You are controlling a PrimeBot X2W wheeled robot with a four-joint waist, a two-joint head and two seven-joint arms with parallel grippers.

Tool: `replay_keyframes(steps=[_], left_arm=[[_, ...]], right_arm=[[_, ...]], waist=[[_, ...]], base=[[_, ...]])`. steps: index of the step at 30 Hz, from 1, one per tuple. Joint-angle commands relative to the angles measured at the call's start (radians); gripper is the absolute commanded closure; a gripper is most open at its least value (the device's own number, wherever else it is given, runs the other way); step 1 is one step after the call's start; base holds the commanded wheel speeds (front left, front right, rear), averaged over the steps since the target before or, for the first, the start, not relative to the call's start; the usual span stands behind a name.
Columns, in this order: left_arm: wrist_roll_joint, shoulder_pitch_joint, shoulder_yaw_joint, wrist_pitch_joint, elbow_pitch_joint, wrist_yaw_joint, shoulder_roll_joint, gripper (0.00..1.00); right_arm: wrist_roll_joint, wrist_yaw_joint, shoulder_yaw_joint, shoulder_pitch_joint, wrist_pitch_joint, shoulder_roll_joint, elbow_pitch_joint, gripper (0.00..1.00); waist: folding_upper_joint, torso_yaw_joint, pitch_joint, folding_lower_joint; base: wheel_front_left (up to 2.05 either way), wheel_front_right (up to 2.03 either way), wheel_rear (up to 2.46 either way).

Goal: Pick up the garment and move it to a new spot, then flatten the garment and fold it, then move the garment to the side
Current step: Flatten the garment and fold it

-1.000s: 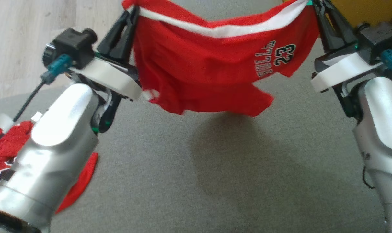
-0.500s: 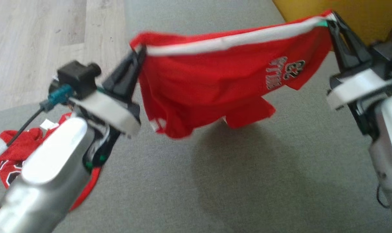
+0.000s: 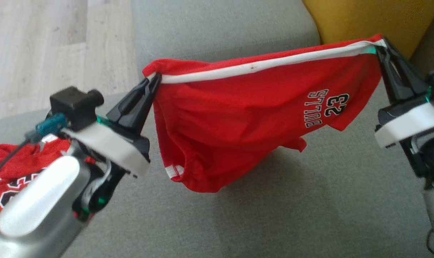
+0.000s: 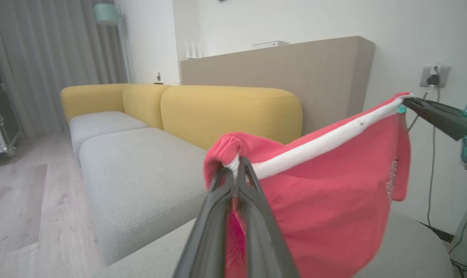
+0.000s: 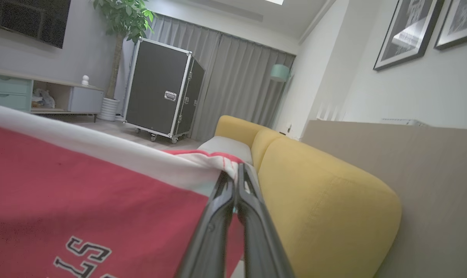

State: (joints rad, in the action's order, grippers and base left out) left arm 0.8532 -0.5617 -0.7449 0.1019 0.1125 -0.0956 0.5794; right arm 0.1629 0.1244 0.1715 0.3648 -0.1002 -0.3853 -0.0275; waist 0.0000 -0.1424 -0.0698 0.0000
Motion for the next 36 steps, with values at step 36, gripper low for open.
replay_keyframes(steps=[36], left_arm=[[-0.049,-0.736,-0.086,-0.317,-0.882,0.226,-0.295,1.0]], right_arm=[[-0.143,0.006,0.087,0.828,0.361,0.074,1.015,1.0]], waist=[[0.0,0.021,0.45,0.0]], base=[[0.0,0.0,0.0]])
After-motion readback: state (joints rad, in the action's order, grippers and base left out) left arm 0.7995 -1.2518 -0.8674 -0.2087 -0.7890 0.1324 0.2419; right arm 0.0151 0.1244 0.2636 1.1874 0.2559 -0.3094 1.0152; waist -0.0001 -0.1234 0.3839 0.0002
